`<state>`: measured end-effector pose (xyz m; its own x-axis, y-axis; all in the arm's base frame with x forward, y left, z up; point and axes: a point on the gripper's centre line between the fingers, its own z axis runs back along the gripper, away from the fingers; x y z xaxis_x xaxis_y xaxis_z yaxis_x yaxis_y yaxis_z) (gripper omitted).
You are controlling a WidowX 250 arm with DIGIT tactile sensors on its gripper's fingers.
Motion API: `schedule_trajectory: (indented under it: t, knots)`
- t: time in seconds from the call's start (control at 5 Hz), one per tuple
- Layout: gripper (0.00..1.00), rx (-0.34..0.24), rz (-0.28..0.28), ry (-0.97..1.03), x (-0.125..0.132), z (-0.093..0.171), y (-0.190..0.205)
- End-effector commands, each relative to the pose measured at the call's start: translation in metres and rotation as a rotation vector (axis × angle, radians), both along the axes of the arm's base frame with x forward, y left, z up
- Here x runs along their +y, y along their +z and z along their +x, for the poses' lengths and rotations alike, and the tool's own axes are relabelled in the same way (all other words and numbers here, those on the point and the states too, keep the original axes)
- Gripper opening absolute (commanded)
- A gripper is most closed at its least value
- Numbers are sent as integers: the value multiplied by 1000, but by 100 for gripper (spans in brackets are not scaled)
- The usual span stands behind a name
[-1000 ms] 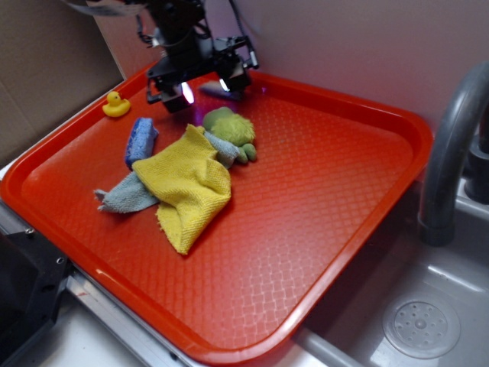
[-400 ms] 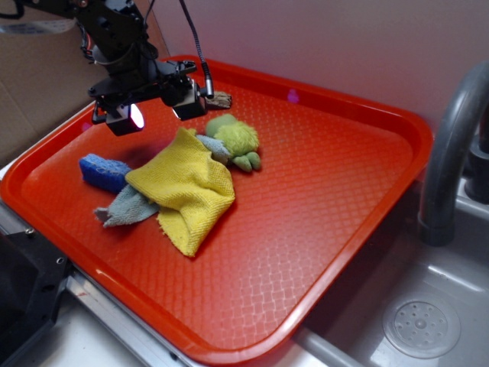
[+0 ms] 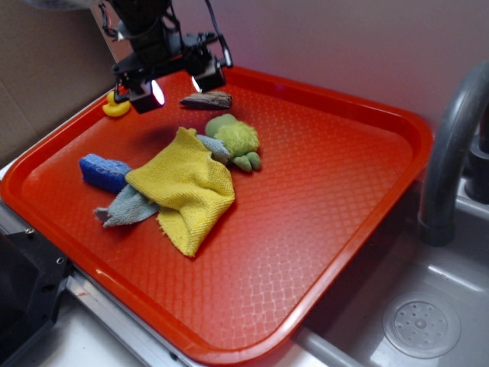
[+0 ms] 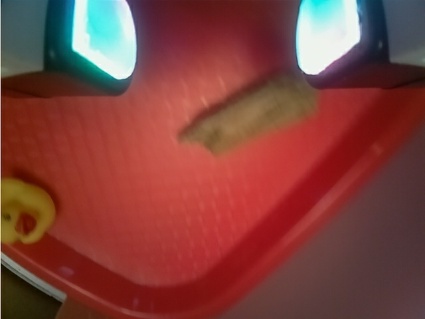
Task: Grab the wood chip.
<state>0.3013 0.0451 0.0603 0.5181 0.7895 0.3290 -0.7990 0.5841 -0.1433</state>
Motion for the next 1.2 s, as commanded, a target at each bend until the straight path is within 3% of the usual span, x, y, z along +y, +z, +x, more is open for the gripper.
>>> schedule_trajectory:
  t: [0.0, 0.4, 1.0]
  knots:
    - [100, -19, -38, 116, 22, 24, 9]
    - [100, 13, -51, 181, 24, 33, -1]
    - [100, 49, 16, 76, 4, 7, -26]
